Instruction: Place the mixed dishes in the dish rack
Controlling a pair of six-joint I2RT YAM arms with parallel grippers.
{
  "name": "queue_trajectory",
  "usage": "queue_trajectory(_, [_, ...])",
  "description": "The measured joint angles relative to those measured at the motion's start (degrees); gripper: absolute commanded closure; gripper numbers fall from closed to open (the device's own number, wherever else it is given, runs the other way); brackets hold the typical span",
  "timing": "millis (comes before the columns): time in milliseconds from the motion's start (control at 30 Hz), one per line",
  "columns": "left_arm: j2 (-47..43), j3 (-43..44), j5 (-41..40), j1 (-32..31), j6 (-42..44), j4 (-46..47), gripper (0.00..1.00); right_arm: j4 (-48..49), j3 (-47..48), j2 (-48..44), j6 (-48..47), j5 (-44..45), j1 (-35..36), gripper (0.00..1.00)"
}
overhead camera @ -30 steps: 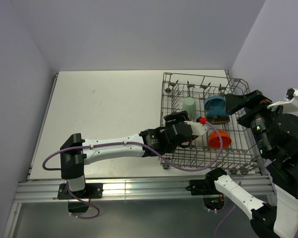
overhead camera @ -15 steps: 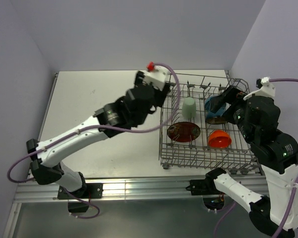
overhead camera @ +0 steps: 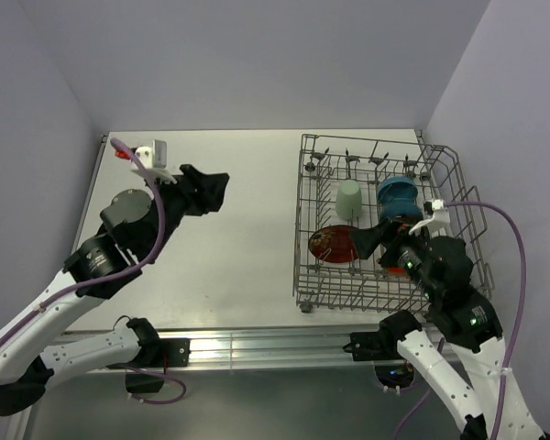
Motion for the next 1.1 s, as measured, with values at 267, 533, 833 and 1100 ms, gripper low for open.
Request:
queue_trajectory(267, [-18.71,-22.4,6.32,0.07,-7.1,6.36,0.27,20.46,-16.31,-13.7,-0.52,-10.25,0.0,0.0])
queue_trajectory(533, [-29.03,-36.17,15.58,0.11,-9.77,19.58,0.26,44.48,-35.26,-21.88,-1.62,-22.47,0.0,0.0])
queue_trajectory(833, [-40.89,-51.56,23.65,0.11,-16.48,35.89,0.26,56.52,-40.92,-27.41,-2.01,-28.72,-0.09,0.0])
queue_trajectory(1100, [-48.28,-62.16,30.95,0.11,-23.39,44.44,0.26,63.25,-44.24,-27.69,-1.7,-29.35,-0.11,0.0])
